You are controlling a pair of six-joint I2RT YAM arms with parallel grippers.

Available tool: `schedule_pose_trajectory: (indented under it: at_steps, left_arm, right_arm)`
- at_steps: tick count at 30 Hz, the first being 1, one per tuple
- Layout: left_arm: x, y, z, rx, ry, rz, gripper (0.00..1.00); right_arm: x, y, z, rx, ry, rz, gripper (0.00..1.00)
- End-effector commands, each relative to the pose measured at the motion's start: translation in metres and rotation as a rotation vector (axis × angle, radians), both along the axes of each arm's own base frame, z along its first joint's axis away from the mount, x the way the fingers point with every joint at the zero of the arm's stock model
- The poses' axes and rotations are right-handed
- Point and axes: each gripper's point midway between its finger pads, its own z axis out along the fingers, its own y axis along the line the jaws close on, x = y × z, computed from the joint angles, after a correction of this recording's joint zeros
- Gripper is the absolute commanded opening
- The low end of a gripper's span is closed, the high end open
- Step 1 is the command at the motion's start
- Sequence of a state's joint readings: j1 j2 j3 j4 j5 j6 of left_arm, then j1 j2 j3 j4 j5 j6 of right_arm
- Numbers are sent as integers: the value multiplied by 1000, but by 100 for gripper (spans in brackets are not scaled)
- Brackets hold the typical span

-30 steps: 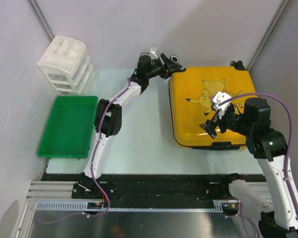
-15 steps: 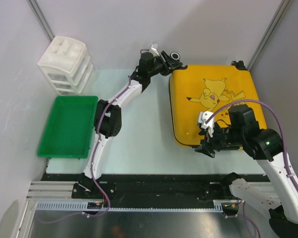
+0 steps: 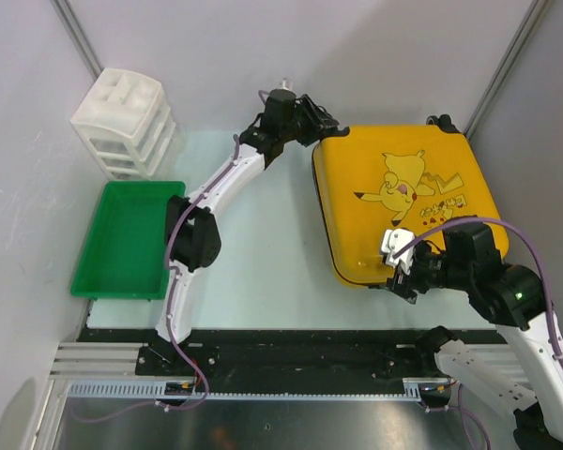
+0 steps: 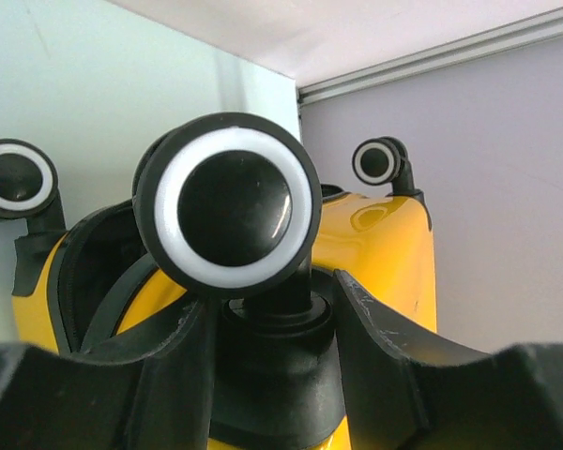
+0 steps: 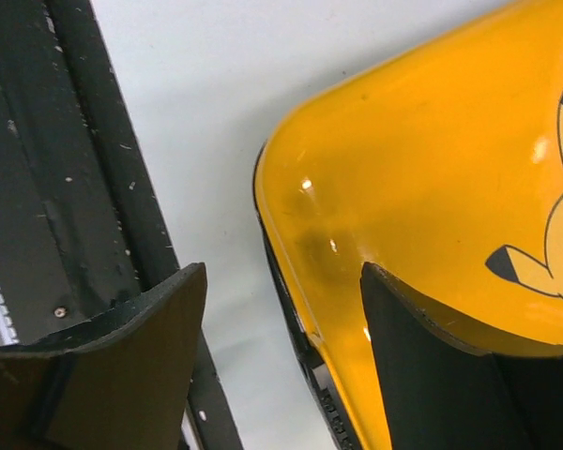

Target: Open, take out, and arrange the luggage

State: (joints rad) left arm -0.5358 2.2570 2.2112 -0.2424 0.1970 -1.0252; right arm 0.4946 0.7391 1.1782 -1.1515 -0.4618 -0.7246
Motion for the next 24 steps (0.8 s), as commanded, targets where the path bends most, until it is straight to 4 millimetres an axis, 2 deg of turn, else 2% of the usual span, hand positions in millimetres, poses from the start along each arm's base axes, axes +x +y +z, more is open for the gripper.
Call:
schedule_pose_trajectory:
  at_steps: [1, 2, 4, 5, 7, 8, 9, 11, 12, 13, 14, 15, 17, 19, 20, 22, 23, 24]
  left_arm:
    - [-65, 10, 201, -247, -317, -27, 0]
    - [-63, 8, 196, -246, -303, -26, 0]
    - [-56, 4, 164, -220, -235, -17, 0]
    - [-51, 0, 128, -177, -172, -16, 0]
    - [-48, -3, 78, -133, -69, -26, 0]
    - [-48, -1, 29, -101, 43, -23, 0]
    - [-51, -2, 8, -94, 94, -31, 0]
    - [-54, -2, -13, -122, 188, -46, 0]
    - [-51, -2, -4, -144, 185, -38, 0]
    - [-47, -2, 15, -169, 155, -36, 0]
    - [-40, 2, 67, -226, 65, -24, 0]
    - [-41, 5, 91, -248, 41, -15, 0]
    - [-59, 18, 182, -349, -104, -37, 0]
    - [-70, 32, 218, -374, -177, -34, 0]
    - [-68, 32, 205, -349, -159, -28, 0]
    - [-64, 31, 160, -268, -74, -16, 0]
    - [-60, 29, 94, -189, 58, 0, 0]
    - [-62, 28, 61, -151, 117, -7, 0]
  right_arm:
    - [25, -5, 13, 7, -176, -57, 73]
    - [29, -7, 19, 12, -212, -76, 75]
    - [43, -8, 27, 41, -265, -133, 81]
    - [51, -14, 26, 16, -281, -182, 83]
    - [53, -20, 22, -12, -272, -206, 85]
    - [50, -24, 21, -32, -283, -196, 86]
    - [44, -27, 17, -45, -280, -187, 87]
    - [35, -36, 10, -82, -273, -184, 88]
    - [30, -41, 10, -86, -284, -191, 88]
    - [25, -45, 6, -103, -271, -197, 89]
    - [24, -50, 5, -115, -279, -212, 89]
    - [21, -54, 7, -116, -295, -219, 89]
    - [19, -60, 11, -111, -320, -245, 90]
    - [15, -64, 13, -105, -339, -253, 91]
    - [16, -66, 13, -111, -341, -262, 91]
    - [20, -69, 11, -122, -329, -292, 91]
    - [21, -68, 9, -125, -323, -292, 91]
    - [21, -67, 4, -131, -311, -288, 90]
